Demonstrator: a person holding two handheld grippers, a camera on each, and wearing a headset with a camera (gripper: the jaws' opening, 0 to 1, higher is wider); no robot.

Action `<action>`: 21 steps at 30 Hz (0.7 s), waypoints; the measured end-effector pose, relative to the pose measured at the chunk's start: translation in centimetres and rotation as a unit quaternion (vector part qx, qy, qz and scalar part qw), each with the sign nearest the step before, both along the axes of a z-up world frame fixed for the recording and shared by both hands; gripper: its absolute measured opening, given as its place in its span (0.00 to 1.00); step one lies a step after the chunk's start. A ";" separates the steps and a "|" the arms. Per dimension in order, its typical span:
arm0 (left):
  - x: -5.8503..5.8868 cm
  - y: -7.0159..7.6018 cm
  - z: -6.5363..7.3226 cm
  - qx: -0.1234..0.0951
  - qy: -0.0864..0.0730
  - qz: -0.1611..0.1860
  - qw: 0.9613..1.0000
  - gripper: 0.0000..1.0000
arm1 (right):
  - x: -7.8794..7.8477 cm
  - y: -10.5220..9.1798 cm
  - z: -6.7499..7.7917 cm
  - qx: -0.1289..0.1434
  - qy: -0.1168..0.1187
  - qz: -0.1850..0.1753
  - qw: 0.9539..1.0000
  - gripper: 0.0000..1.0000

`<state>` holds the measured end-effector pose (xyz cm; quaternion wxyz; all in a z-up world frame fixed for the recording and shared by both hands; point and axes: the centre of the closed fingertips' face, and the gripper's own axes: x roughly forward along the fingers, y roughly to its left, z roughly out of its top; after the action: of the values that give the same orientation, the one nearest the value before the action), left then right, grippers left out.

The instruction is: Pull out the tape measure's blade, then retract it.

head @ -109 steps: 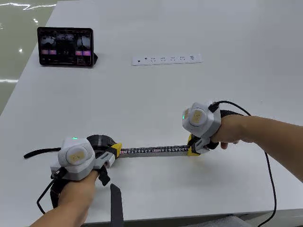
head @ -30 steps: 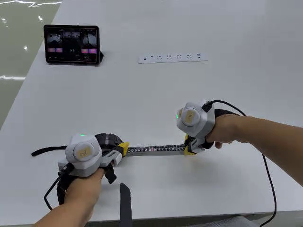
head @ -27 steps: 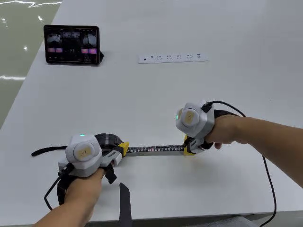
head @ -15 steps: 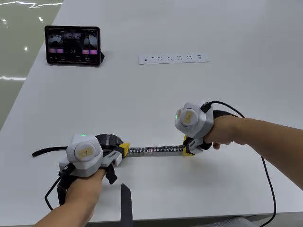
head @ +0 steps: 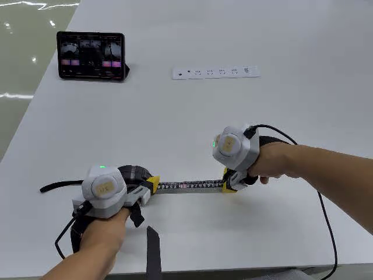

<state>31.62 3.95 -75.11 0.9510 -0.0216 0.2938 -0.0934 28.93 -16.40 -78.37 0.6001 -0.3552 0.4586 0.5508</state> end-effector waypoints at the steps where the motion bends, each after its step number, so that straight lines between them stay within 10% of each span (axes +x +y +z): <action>1: 0.0 0.0 0.0 0.000 0.001 0.000 1.000 0.63 | 0.0 0.0 0.0 0.000 0.000 -0.002 1.000 0.10; 21: 0.0 0.1 -0.1 0.000 0.005 -0.001 1.000 0.63 | -0.1 0.7 0.1 0.006 -0.003 0.004 1.000 0.10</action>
<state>31.61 4.05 -75.21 0.9495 -0.0221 0.2983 -0.0944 28.87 -15.66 -78.27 0.6018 -0.3549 0.4518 0.5548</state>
